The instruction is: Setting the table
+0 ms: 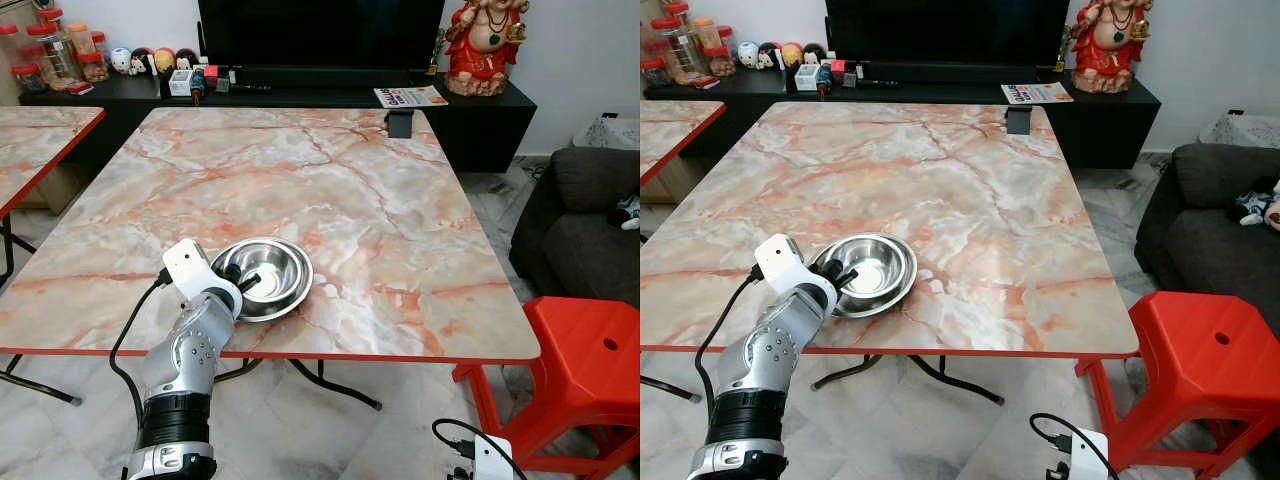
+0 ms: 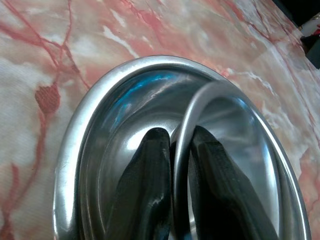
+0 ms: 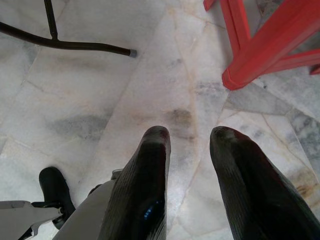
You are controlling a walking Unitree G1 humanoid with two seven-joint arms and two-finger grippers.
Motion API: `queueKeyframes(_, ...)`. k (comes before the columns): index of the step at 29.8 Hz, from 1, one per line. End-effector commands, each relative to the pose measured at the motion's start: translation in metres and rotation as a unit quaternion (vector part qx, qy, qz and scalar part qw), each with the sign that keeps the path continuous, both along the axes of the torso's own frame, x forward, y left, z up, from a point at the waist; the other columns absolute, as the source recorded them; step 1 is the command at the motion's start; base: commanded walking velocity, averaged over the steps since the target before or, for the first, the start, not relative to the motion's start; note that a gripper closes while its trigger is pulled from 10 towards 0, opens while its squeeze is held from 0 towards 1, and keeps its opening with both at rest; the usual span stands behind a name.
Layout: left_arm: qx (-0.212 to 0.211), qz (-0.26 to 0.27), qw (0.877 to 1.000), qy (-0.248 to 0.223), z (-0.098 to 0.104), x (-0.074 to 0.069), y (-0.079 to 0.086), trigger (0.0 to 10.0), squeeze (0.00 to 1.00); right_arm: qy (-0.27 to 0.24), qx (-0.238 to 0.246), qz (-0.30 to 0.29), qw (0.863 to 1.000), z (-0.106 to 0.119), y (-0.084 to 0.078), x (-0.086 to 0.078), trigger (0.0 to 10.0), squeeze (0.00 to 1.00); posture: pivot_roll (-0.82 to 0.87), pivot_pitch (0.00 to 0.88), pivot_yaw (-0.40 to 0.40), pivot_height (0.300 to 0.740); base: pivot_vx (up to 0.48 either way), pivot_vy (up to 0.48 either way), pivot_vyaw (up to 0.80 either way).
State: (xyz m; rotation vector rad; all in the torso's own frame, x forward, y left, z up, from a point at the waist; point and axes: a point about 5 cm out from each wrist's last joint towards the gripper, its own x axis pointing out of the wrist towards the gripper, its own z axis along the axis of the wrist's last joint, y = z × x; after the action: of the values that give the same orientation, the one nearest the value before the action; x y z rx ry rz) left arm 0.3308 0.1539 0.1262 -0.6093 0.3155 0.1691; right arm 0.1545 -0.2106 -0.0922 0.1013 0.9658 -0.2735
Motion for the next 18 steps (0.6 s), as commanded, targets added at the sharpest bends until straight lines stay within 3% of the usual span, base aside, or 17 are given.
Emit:
queueKeyframes(1, 0.014, -0.009, 1.000, -0.004, 0.006, 0.003, -0.004, 10.0, 0.93, -0.001, 0.001, -0.005, 1.000, 0.000, -0.001, 0.000, 10.0, 0.00, -0.02, 0.000, -0.014, 0.725, 0.000, 0.000, 0.00)
queueKeyframes(2, 0.018, -0.008, 1.000, -0.003, 0.006, 0.003, -0.003, 10.0, 0.11, -0.001, 0.001, -0.005, 1.000, 0.000, -0.001, 0.000, 10.0, 0.00, -0.02, 0.000, -0.014, 0.725, 0.000, 0.000, 0.00)
queueKeyframes(3, 0.021, -0.007, 1.000, -0.002, 0.007, 0.003, -0.003, 10.0, 0.00, 0.000, 0.001, -0.005, 1.000, 0.000, -0.001, 0.000, 10.0, 0.00, -0.02, 0.000, -0.015, 0.725, 0.000, 0.000, 0.00)
queueKeyframes(15, 0.041, -0.005, 0.999, -0.010, 0.014, 0.005, 0.001, 10.0, 0.00, 0.003, 0.001, -0.001, 1.000, -0.001, 0.000, -0.001, 10.0, 0.00, -0.01, 0.000, -0.014, 0.725, 0.000, 0.000, 0.00)
queueKeyframes(18, 0.076, -0.007, 0.997, -0.023, 0.022, 0.005, 0.006, 10.0, 0.00, 0.002, 0.002, 0.001, 1.000, 0.000, 0.001, 0.000, 10.0, 0.00, -0.01, 0.000, -0.011, 0.725, 0.000, 0.000, 0.00)
